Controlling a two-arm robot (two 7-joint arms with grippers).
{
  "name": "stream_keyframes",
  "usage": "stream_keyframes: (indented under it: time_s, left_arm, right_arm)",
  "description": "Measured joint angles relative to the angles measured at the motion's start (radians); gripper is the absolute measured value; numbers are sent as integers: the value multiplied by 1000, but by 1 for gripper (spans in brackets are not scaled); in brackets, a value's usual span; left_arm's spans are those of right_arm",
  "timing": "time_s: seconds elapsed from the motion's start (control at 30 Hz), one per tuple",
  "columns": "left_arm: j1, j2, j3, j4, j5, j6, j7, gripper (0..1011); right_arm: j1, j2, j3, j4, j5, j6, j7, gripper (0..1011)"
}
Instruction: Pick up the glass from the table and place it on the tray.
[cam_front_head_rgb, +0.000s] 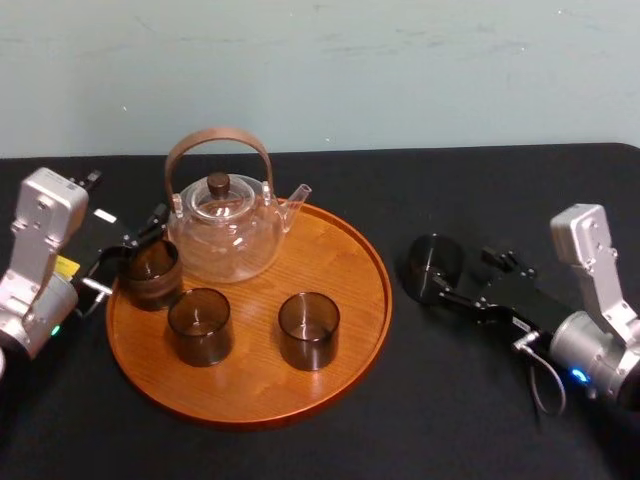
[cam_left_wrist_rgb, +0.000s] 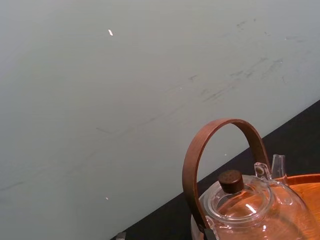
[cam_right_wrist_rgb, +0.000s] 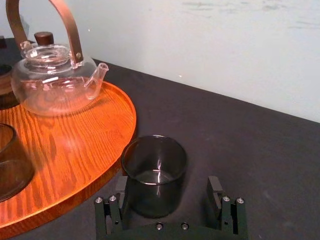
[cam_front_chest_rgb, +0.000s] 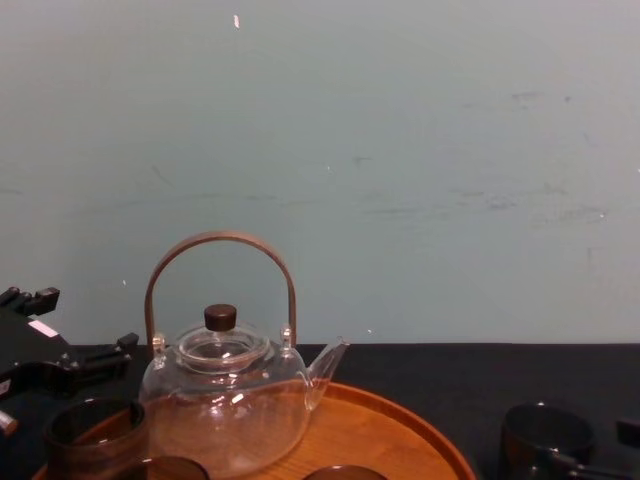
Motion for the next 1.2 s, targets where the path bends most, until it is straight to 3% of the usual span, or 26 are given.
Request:
stream_keyframes:
  time_s: [0.4, 1.2]
  left_arm:
    - [0, 0, 0, 0, 0, 0, 0, 1001]
    - [0, 0, 0, 0, 0, 0, 0, 1001]
  right_arm:
    - [45, -15, -44, 47, -41, -8, 32, 1002]
    - [96, -39, -53, 106, -63, -6, 33, 1002]
